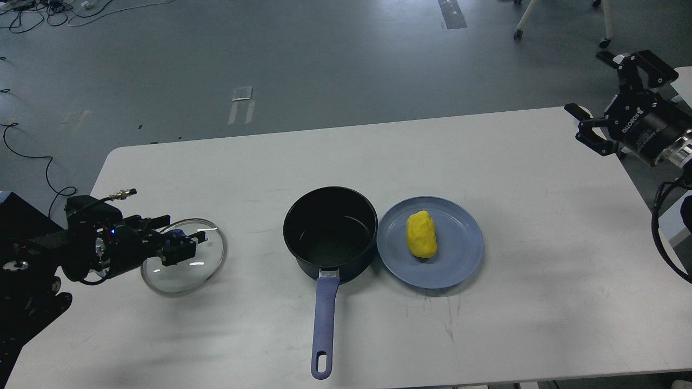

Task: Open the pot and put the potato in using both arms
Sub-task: 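Release the lid and raise the left gripper away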

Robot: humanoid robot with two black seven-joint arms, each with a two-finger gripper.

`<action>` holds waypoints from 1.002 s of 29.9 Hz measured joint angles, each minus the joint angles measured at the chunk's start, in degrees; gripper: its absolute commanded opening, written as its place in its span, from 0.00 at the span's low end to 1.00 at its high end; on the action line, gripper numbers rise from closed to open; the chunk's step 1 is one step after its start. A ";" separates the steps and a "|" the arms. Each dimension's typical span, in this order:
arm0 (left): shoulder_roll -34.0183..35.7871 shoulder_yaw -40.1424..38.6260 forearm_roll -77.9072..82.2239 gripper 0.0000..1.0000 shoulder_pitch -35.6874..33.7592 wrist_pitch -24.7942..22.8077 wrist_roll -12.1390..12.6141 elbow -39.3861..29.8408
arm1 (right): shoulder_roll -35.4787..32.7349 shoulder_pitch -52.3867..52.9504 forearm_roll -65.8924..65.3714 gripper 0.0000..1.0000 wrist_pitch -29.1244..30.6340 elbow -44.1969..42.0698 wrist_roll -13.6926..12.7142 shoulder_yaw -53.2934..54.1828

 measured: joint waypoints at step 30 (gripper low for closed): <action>-21.27 -21.20 -72.99 0.98 2.71 -23.72 2.39 12.29 | -9.84 1.51 -18.54 1.00 0.01 13.21 0.00 -0.05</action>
